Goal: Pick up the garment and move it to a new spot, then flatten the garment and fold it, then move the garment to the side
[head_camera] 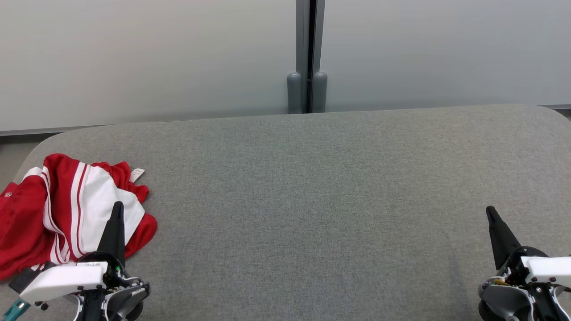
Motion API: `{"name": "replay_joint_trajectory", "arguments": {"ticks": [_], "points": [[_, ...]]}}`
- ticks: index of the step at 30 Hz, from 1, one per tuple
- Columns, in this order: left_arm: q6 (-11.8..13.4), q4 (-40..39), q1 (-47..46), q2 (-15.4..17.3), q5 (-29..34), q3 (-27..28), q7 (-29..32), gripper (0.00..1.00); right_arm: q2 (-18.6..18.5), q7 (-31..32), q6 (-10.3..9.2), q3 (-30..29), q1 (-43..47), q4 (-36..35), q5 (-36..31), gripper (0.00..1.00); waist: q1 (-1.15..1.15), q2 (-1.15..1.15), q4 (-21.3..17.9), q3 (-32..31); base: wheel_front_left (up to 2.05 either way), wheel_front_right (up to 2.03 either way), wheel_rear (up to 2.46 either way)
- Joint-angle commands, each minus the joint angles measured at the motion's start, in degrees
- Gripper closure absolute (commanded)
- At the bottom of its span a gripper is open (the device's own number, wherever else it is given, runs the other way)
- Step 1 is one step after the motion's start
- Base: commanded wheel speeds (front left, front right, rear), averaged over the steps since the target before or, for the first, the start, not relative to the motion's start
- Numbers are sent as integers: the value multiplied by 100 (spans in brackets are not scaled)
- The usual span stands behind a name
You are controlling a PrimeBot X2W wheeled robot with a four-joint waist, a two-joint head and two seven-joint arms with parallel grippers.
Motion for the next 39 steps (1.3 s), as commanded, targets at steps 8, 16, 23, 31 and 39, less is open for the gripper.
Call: {"name": "replay_joint_trajectory", "arguments": {"ticks": [8,16,23,31,39], "points": [[-14,-14,-60,32,-4,20,13,100,-28,11,3,-4,-24,13,11,100,0,0,0,0,0,0,0],[-14,-14,-60,32,-4,20,13,100,-28,11,3,-4,-24,13,11,100,0,0,0,0,0,0,0],[-15,-14,-61,32,-4,20,13,100,-28,11,3,-4,-24,13,11,100,0,0,0,0,0,0,0],[1,108,94,-38,1,-14,-8,0,48,-5,0,9,89,90,-1,0,0,0,0,1,0,0,0],[0,6,130,-42,57,-123,-227,0,50,-219,-1,191,101,-37,-69,0,0,0,11,1,0,0,0]]}}
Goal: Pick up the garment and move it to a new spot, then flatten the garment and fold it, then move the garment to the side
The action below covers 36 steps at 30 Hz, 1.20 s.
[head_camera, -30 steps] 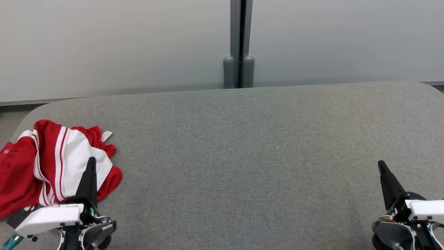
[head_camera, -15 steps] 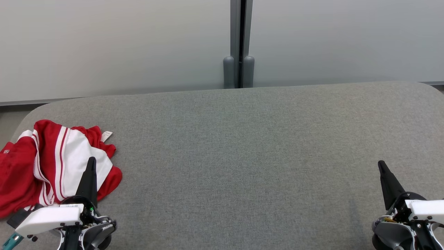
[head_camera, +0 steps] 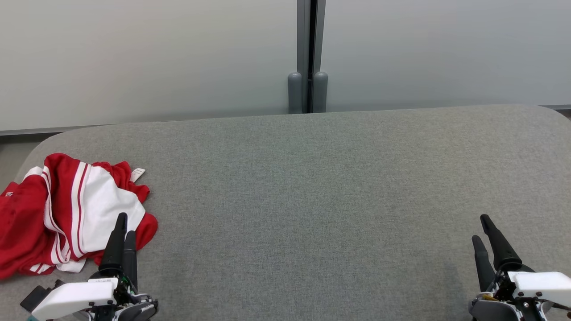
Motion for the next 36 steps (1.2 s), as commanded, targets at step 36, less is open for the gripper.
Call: {"name": "replay_joint_trajectory", "arguments": {"ticks": [36], "points": [[392,-821,-76,85,3878,-425,-865,0,-90,-890,10,617,-283,-728,-3334,0,0,0,53,9,0,0,0]]}}
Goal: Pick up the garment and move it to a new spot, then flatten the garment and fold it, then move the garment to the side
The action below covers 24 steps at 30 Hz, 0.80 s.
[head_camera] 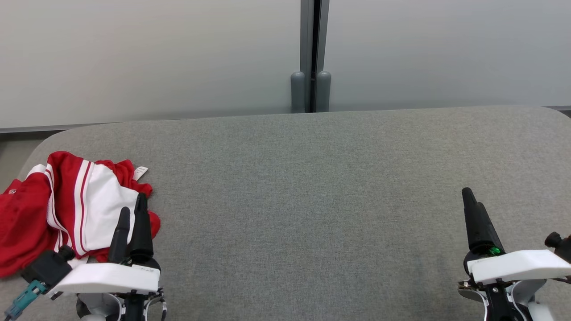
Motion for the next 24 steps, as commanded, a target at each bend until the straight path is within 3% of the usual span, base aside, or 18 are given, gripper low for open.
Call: {"name": "replay_joint_trajectory", "arguments": {"ticks": [1,10,24], "points": [[48,-97,-49,45,255,-28,-51,0,-54,-63,10,29,-126,-100,-263,0,0,0,3,1,0,0,0],[198,-70,-33,51,1222,-152,-218,0,-66,-229,11,95,-155,-28,-1424,0,0,0,23,-6,0,0,0],[308,-20,-61,59,2102,-270,-451,0,-72,-460,11,122,-234,146,-2450,0,0,0,38,-3,0,0,0]]}}
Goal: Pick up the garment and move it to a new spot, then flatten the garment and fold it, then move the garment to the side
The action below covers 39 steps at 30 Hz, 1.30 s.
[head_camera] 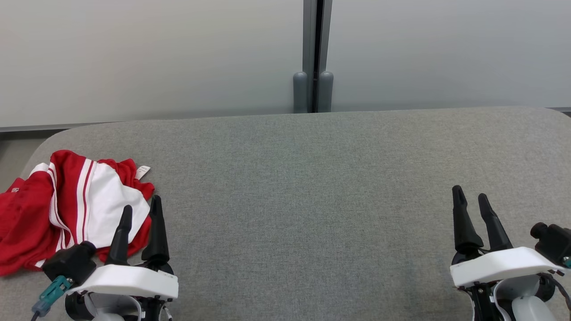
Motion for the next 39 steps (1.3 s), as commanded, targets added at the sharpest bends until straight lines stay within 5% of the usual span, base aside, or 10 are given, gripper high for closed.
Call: {"name": "replay_joint_trajectory", "arguments": {"ticks": [1,39], "points": [[29,-47,-95,40,170,-33,-58,0,-53,-71,10,13,-116,-28,-168,0,0,-1,3,1,0,0,0],[188,-83,-155,56,1852,-313,-556,0,-77,-566,13,352,-256,104,-1946,0,0,-1,56,-1,0,0,0]]}}
